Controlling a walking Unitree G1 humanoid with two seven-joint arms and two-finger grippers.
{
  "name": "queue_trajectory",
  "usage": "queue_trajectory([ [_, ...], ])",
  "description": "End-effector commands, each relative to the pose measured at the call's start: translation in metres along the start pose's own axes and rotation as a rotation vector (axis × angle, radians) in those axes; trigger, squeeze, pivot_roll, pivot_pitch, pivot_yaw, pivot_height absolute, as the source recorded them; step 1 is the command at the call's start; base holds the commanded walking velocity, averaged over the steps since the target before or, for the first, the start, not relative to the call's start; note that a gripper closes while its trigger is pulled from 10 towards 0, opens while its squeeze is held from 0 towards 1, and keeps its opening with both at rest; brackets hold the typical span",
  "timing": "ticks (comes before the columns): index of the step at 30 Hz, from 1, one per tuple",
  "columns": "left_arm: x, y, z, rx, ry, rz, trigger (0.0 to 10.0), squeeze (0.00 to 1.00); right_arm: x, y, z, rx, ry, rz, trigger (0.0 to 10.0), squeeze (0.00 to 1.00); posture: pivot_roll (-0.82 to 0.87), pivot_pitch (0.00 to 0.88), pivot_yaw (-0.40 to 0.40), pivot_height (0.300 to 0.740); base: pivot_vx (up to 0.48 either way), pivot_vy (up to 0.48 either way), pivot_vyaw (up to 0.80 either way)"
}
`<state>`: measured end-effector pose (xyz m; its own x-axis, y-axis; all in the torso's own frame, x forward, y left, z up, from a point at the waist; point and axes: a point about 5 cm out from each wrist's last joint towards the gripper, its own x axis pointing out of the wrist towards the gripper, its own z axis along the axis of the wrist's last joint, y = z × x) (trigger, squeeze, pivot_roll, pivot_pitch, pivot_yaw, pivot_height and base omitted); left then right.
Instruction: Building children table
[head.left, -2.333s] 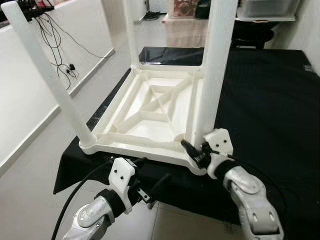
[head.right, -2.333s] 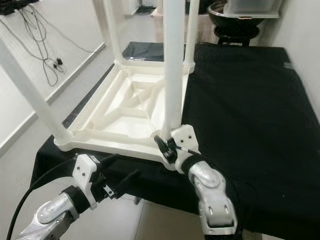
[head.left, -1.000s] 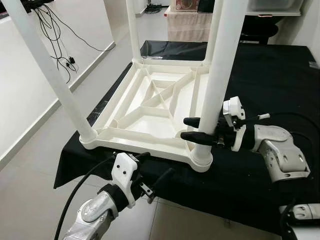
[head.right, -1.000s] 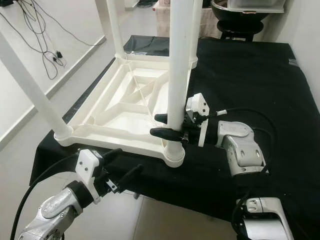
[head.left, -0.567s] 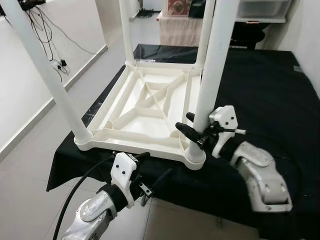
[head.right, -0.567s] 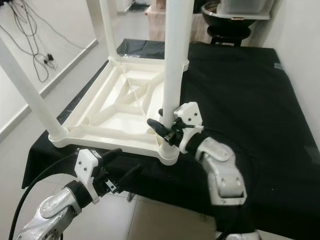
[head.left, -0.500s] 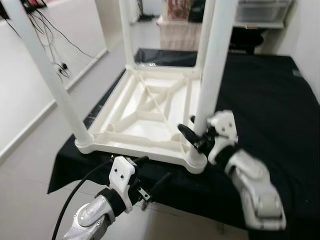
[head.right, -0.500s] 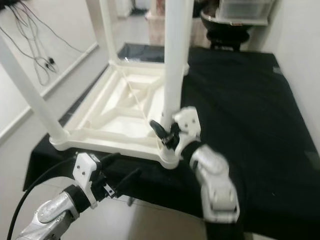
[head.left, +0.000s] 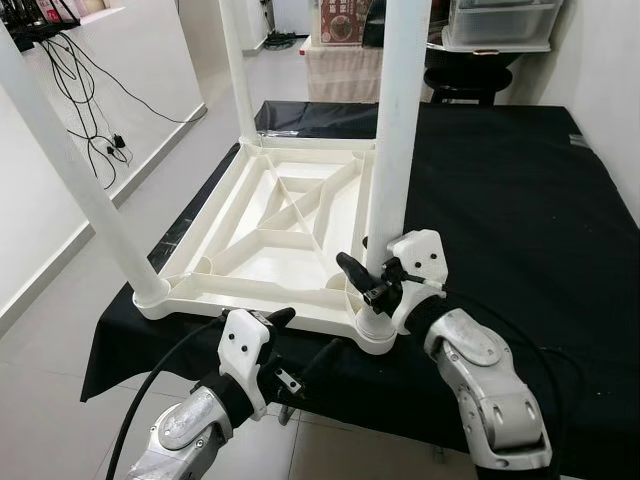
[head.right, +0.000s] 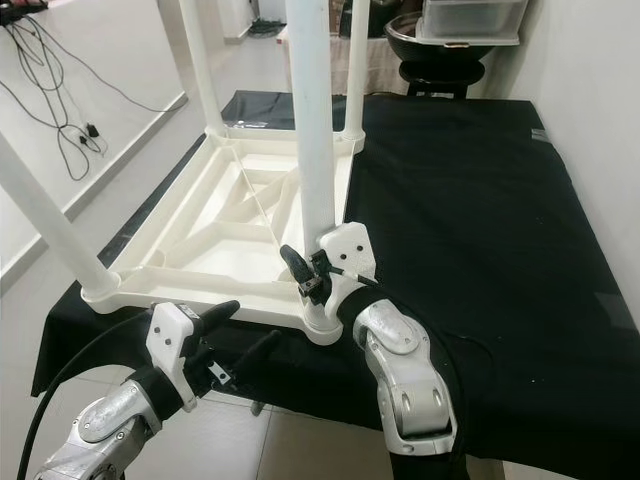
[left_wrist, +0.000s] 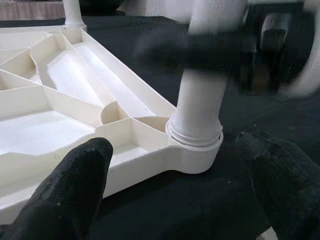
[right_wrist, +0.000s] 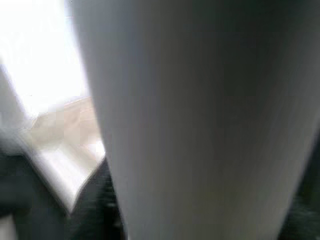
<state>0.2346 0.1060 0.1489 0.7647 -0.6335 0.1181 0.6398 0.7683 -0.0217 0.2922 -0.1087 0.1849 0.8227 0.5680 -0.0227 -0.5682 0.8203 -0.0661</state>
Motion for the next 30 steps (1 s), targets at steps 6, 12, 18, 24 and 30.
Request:
queue_trajectory([
  [6,-0.001,0.000,-0.005,-0.014,0.019,0.005,10.0,0.00,0.007,-0.005,0.018,-0.065,-0.061,0.386,10.0,0.00,0.02,0.144,0.037,0.740,0.000,0.000,0.00],
  [12,-0.002,-0.002,-0.005,-0.015,0.019,0.008,10.0,0.00,0.013,-0.021,0.027,-0.113,-0.040,0.617,10.0,0.00,0.03,0.146,0.034,0.740,0.000,0.000,0.00],
  [18,-0.003,-0.004,-0.006,-0.017,0.023,0.008,10.0,0.00,0.018,-0.027,0.033,-0.032,-0.032,0.827,0.0,0.00,0.04,0.145,0.029,0.740,0.000,0.000,0.00],
  [24,-0.004,-0.005,-0.007,-0.019,0.024,0.008,10.0,0.00,0.022,-0.029,0.032,-0.023,-0.031,0.824,0.0,0.00,0.04,0.145,0.028,0.740,0.000,0.000,0.00],
  [30,-0.004,-0.006,-0.007,-0.024,0.026,0.003,10.0,0.00,0.020,-0.043,0.025,-0.065,-0.016,0.747,0.0,0.00,0.03,0.147,0.030,0.740,0.000,0.000,0.00],
])
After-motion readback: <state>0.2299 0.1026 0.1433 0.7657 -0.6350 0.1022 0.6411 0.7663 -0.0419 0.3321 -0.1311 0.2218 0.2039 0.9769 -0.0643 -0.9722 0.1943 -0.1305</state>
